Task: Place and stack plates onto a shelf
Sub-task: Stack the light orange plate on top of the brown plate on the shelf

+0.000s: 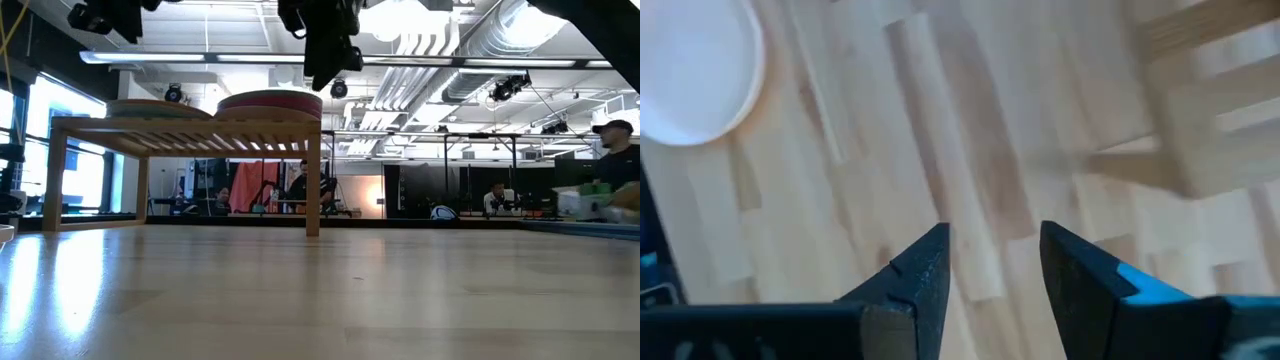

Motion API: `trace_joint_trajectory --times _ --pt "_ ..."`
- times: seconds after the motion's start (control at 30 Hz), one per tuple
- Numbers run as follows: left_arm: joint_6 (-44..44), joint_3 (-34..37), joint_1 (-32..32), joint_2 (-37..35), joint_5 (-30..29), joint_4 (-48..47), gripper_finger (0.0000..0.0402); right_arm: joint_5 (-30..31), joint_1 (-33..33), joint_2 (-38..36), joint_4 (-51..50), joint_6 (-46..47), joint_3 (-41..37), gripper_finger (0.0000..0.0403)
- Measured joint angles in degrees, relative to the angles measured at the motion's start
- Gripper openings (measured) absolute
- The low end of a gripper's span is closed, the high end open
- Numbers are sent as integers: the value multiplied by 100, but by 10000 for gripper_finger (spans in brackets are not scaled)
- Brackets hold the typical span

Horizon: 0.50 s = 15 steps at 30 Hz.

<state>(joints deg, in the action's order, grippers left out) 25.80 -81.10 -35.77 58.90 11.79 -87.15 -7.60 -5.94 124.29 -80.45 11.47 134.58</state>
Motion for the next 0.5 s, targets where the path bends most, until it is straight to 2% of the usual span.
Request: trace_joint_trajectory --times 0.2,0.5 --pt "-3 0 943 -82 2 -2 53 11 477 0 -54 587 -2 135" --pt "48 0 2240 -79 -26 1 53 647 1324 0 -32 1742 -2 135"
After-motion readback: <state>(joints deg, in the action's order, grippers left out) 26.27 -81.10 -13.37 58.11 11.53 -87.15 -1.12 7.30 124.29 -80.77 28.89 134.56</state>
